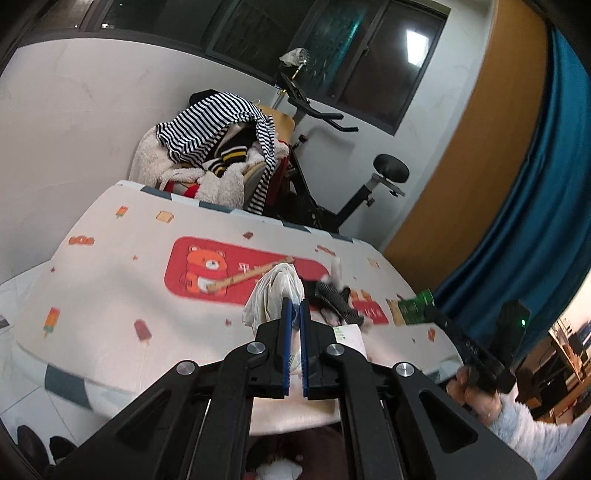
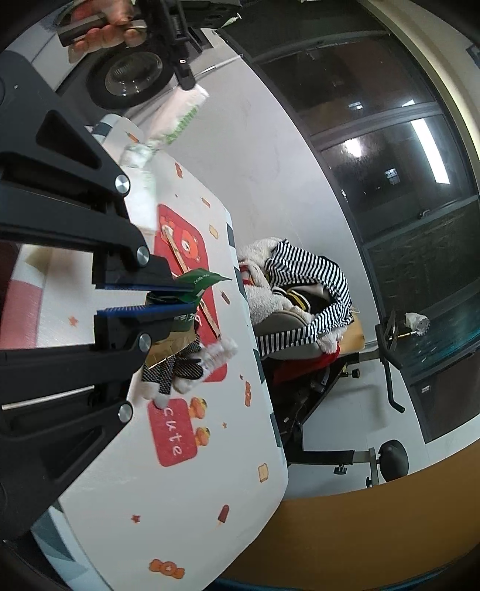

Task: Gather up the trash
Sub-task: 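Lift the white wrapped straw with the left tool while the right tool lifts the packet, then carry the straw and packet over the brown bin and open both tools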

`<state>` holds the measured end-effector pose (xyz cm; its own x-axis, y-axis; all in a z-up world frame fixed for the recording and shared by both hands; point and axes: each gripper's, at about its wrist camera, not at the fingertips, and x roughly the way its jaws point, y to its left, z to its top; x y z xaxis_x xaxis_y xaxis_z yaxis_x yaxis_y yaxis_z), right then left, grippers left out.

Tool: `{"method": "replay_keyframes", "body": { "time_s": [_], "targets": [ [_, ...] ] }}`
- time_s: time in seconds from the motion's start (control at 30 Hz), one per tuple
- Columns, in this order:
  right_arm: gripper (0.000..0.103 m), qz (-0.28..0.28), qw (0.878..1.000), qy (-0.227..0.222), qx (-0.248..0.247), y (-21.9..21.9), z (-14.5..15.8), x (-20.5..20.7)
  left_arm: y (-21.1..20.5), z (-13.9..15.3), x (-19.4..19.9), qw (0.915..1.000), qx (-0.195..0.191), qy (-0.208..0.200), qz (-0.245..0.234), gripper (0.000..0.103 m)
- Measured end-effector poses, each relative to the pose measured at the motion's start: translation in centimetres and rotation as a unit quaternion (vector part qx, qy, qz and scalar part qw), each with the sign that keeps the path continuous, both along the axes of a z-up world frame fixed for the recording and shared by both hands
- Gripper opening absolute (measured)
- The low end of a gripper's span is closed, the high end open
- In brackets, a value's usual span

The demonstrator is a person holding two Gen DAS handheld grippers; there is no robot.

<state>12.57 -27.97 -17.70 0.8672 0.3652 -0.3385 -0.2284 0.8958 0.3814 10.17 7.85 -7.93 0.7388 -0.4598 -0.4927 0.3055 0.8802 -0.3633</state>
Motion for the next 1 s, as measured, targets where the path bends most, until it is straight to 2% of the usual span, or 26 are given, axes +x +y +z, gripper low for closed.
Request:
{"method": "replay_keyframes", "body": {
  "time_s": [0.27, 0.43, 0.57, 0.73, 1.0],
  "targets": [
    [0.01, 0.016, 1.0, -0.007, -0.002, 0.8, 0.4, -3.2, -0.3, 0.0, -5.3, 0.9994, 0.016, -0.003, -0.032, 0.004],
    [0.01, 0.024, 1.0, -0.005, -0.004, 1.2, 0.1, -4.4, -1.4, -1.4, -7.1, 0.9974, 0.038, 0.015, -0.059, 0.004],
    [0.01, 0.03, 1.0, 0.002, -0.005, 1.5, -0.5, -5.1, -2.6, -4.0, -7.4, 0.9941, 0.067, 0.041, -0.074, 0.004],
    [0.01, 0.035, 0.999, 0.013, -0.01, 1.8, -1.4, -5.5, -4.6, -8.3, -6.3, 0.9871, 0.089, 0.092, -0.096, 0.004],
    [0.01, 0.034, 0.999, 0.028, -0.007, 1.5, -2.6, -5.7, -9.0, -14.7, -4.3, 0.9686, 0.141, 0.149, -0.141, 0.004]
  ]
}}
